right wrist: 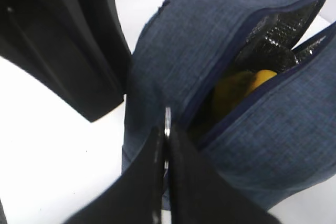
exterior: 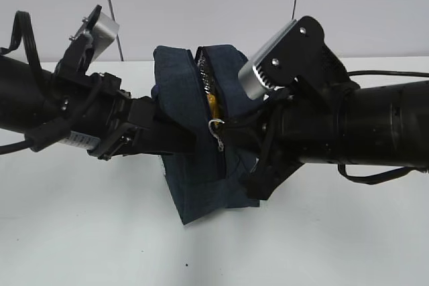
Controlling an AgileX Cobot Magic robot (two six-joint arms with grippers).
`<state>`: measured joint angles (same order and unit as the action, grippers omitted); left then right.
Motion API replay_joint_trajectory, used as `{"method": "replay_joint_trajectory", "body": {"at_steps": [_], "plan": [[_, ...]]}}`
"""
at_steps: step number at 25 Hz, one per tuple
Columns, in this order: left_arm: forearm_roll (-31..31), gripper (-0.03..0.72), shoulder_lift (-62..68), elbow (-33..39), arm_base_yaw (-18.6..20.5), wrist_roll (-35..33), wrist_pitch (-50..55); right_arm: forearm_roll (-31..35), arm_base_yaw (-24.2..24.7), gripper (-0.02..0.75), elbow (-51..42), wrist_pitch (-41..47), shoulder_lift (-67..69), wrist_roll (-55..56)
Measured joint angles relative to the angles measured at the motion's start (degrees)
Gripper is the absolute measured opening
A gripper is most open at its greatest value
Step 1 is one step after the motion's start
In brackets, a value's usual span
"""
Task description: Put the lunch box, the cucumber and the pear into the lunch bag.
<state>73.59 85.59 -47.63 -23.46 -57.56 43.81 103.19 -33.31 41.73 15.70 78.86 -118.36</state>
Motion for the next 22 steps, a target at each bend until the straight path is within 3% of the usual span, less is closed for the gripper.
{"method": "replay_joint_trajectory", "body": {"at_steps": [14,22], "plan": [[1.8,0.285,0.1,0.0,0.0,0.0,-2.3,-0.3,0.0,0.006,3.6,2.9,-0.1,0.0],[2.1,0.019,3.5,-0.1,0.0,0.0,0.0,-0.4,0.0,0.006,3.6,1.8,-0.1,0.0]]}}
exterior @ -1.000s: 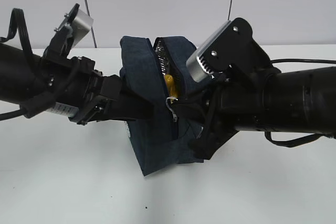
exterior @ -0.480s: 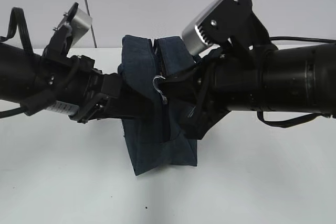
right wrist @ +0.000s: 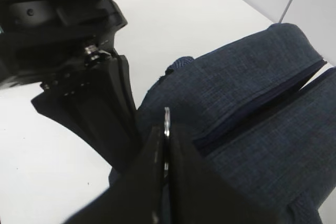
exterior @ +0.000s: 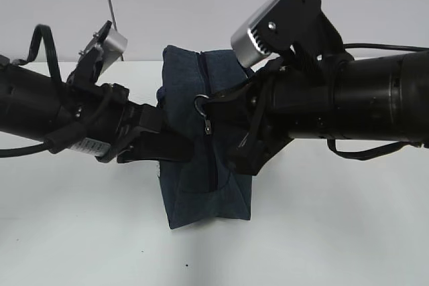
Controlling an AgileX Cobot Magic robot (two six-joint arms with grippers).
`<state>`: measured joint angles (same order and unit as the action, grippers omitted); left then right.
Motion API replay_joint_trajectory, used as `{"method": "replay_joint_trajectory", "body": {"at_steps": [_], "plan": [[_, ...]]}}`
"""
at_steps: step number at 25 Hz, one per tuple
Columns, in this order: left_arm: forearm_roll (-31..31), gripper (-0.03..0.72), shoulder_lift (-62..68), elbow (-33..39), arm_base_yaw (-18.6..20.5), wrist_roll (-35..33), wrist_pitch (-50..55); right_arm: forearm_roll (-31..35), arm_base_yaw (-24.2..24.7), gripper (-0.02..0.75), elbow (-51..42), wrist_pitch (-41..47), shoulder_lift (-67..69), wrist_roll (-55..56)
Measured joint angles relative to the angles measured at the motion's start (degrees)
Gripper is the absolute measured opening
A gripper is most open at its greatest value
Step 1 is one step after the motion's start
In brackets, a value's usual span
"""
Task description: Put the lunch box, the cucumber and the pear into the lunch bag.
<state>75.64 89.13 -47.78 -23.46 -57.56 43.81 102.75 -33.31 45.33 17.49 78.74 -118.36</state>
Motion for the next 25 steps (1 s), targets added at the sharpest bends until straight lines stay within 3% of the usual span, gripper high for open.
{"method": "replay_joint_trajectory", "body": {"at_steps": [25], "plan": [[-8.5,-0.012,0.0,-0.1,0.1,0.0,8.2,0.2,0.0,0.006,7.6,-6.8,6.7,-1.6]]}}
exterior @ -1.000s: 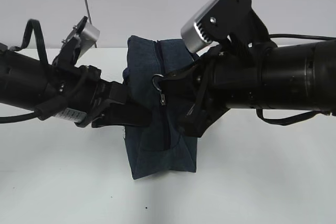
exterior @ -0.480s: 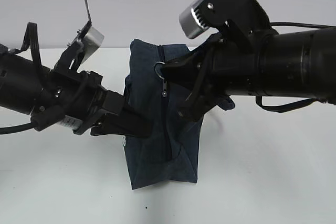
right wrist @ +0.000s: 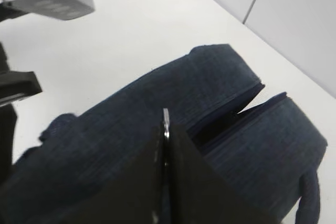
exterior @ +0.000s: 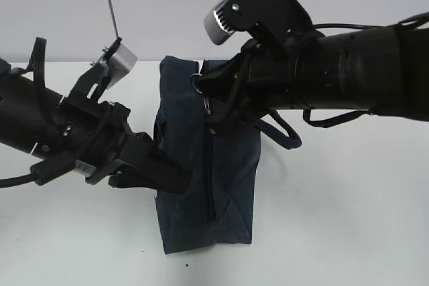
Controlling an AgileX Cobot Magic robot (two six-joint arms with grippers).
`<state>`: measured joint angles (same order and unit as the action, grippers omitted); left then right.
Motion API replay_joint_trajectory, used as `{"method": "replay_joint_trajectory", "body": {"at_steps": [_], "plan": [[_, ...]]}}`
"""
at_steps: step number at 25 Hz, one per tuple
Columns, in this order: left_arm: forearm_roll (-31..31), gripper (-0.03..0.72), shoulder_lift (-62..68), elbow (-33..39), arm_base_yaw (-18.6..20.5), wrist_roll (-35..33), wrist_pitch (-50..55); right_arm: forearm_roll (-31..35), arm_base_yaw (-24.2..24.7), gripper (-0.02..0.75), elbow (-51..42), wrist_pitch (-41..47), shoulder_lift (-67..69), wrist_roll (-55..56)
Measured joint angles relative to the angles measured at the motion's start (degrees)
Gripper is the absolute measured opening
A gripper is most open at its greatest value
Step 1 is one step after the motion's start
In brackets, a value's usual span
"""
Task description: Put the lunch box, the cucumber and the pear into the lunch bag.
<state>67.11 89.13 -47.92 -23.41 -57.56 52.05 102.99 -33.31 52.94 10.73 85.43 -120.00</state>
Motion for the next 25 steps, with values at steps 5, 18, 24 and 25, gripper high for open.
{"method": "replay_joint_trajectory", "body": {"at_steps": [5,18,24,25], "plan": [[-2.8,-0.012,0.0,0.0,0.0,1.8,1.2,0.2,0.0,0.006,1.9,-1.4,1.2,-1.1],[-4.6,-0.012,0.0,0.0,0.0,2.9,1.6,0.3,5.6,0.006,7.1,-1.1,5.1,-2.4],[-4.8,-0.012,0.0,-0.1,-0.1,2.9,1.8,0.3,7.9,0.006,8.2,1.7,5.8,-2.4],[-4.8,-0.012,0.0,-0.1,-0.1,2.9,1.8,0.3,7.9,0.006,8.4,2.2,6.0,-2.4]]}}
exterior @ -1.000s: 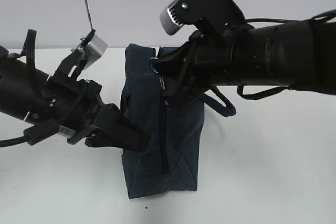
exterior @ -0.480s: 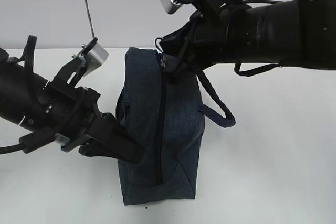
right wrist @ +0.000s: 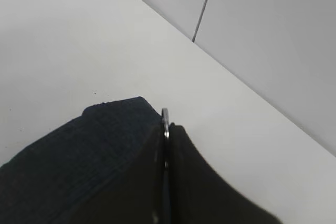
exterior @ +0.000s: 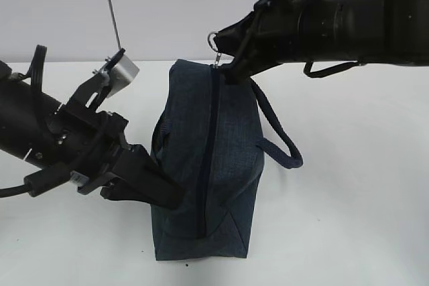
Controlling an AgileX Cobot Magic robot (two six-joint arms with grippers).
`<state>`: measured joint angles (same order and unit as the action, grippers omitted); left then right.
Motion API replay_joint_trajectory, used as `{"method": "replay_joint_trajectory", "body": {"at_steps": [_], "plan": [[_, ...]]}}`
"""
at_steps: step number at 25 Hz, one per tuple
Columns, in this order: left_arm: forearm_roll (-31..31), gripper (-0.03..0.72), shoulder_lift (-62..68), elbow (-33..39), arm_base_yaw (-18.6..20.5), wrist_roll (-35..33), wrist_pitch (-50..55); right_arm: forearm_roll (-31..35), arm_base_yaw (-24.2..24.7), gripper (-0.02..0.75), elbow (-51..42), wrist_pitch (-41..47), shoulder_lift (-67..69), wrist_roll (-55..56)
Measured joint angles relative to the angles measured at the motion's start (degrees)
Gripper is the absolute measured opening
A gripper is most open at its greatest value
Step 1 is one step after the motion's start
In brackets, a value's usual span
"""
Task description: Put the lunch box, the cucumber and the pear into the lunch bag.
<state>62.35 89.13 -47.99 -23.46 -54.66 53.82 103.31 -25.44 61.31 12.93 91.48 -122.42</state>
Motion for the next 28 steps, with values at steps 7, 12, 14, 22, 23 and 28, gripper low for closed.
{"method": "replay_joint_trajectory", "body": {"at_steps": [7,12,14,22,23,28], "plan": [[-0.7,-0.012,0.0,0.0,0.0,0.0,0.1,0.0,0.2,0.006,1.0,1.6,3.4,4.7],[-1.1,-0.013,0.0,0.0,0.0,0.0,0.3,0.0,0.2,0.006,1.1,3.7,4.2,9.1],[-1.1,-0.013,0.0,0.0,0.0,0.0,0.3,0.0,0.3,0.006,1.1,4.6,4.2,11.1],[-1.2,-0.013,0.0,-0.1,0.0,0.6,0.5,-1.2,6.9,0.006,1.1,14.2,4.2,18.6],[-1.2,-0.013,0.0,-0.1,0.0,0.6,0.5,-1.7,8.2,0.006,1.1,16.1,4.2,19.5],[-1.1,-0.013,0.0,-0.2,0.0,0.8,0.8,-5.2,11.8,0.006,1.1,21.3,4.4,23.5]]}}
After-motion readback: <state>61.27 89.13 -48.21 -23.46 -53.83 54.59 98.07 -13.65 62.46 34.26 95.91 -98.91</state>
